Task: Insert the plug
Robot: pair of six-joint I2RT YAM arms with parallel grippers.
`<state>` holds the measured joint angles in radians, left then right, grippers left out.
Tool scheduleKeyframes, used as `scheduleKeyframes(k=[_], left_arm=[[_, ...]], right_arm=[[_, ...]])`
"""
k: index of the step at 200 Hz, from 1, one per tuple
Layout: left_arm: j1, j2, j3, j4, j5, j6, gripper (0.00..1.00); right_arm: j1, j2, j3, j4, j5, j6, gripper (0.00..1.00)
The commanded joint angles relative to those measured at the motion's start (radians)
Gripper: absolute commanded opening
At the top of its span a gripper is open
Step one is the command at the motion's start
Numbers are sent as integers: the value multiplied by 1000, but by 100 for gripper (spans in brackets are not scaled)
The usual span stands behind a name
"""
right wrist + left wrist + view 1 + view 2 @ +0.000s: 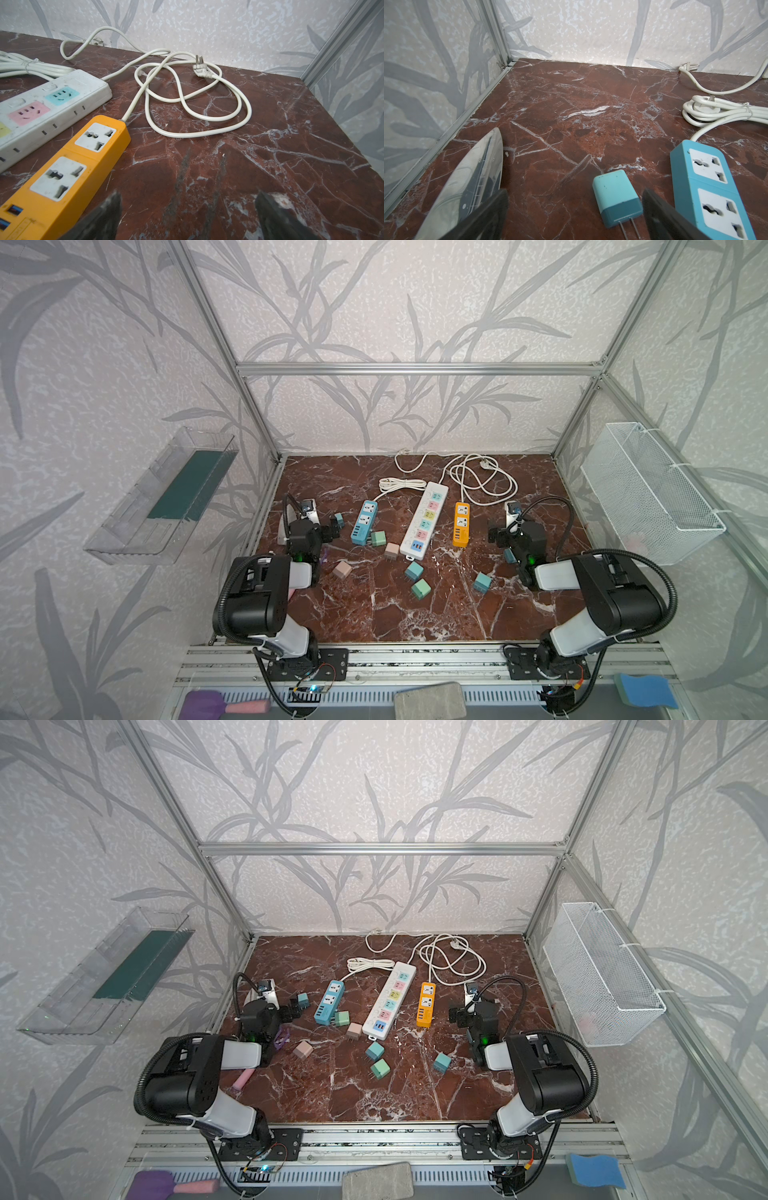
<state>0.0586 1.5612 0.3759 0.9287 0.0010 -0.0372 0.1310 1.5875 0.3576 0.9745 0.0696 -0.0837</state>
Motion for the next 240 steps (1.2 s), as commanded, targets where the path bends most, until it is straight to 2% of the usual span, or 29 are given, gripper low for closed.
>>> scheduleKeyframes(k=[1,166,183,191,202,212,221,232,240], left_arm=[[-6,4,-4,22,-11,14,99],[-8,6,-5,23,-13,14,99],[-8,5,-2,21,-29,10,99],[-20,-14,-8,26,-83,8,99],[-40,-120,-2,-64,-133,17,99],[-45,-238,48,-253,-150,16,99],[-52,-338,87,-343,-160,29,99],[-91,-452,135,-418,-259,-4,99],[-120,-512,180,-445,-343,-81,99]], right_arm=[[0,2,11,24,7,-10,99],[-12,1,17,12,3,5,99],[-14,1,17,11,-1,6,99],[-7,-8,18,9,25,4,99],[16,-59,49,-93,100,-2,99],[28,-129,127,-290,134,-4,99],[44,-175,218,-470,163,-13,99],[73,-220,339,-677,229,10,99],[91,-250,439,-848,272,68,99]])
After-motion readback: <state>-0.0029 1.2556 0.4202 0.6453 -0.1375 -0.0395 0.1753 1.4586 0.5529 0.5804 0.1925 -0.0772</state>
